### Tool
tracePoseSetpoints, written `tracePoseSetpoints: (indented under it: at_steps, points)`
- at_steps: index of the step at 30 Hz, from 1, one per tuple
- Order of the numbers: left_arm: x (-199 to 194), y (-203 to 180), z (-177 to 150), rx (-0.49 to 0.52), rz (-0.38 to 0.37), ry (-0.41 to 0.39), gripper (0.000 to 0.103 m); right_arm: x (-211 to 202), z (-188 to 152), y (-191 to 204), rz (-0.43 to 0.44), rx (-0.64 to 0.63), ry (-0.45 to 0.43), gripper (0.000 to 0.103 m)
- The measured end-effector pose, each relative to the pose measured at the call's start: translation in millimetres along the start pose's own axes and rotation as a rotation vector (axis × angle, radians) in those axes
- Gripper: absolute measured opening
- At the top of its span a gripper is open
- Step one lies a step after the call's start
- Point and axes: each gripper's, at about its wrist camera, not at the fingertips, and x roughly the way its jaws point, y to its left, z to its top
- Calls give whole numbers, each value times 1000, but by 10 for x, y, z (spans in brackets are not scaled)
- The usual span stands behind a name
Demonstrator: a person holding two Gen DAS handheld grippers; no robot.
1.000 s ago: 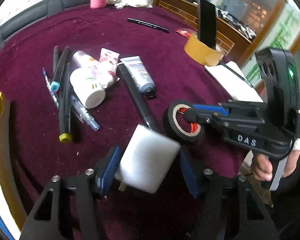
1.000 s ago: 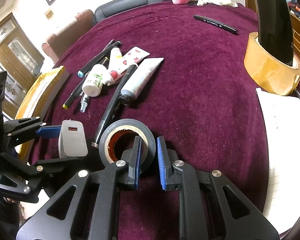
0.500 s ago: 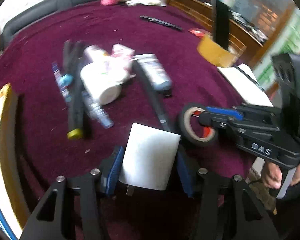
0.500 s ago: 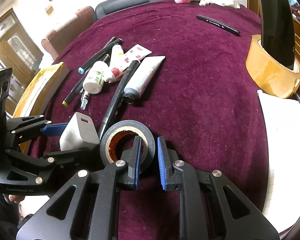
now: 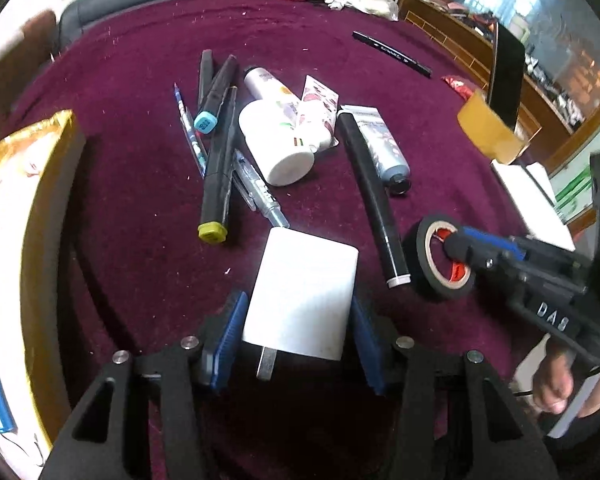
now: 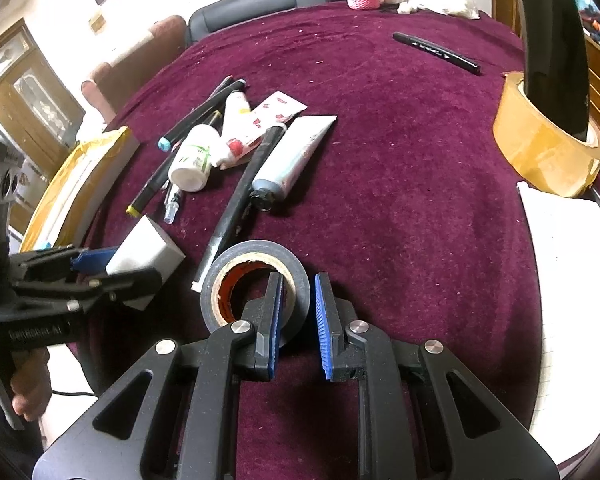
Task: Organize objects
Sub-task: 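Lift the charger with the left tool while the right tool lifts the tape roll, then carry the charger and tape roll into the white box and open both tools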
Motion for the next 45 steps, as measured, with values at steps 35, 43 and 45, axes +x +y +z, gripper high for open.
tracePoseSetpoints:
  at_steps: [35,43,45]
  points:
    - [-1302,1719,-371,-520,-45,-279,46,97,449,1373,274,-168,-8,15]
    - [-1040,2080,-424,-572,125,-220,46,499,720,2188,317,-309,34,15]
    - [-930,2069,-430,-552,128,-187,46,608,800,2341,310,-333,48,16]
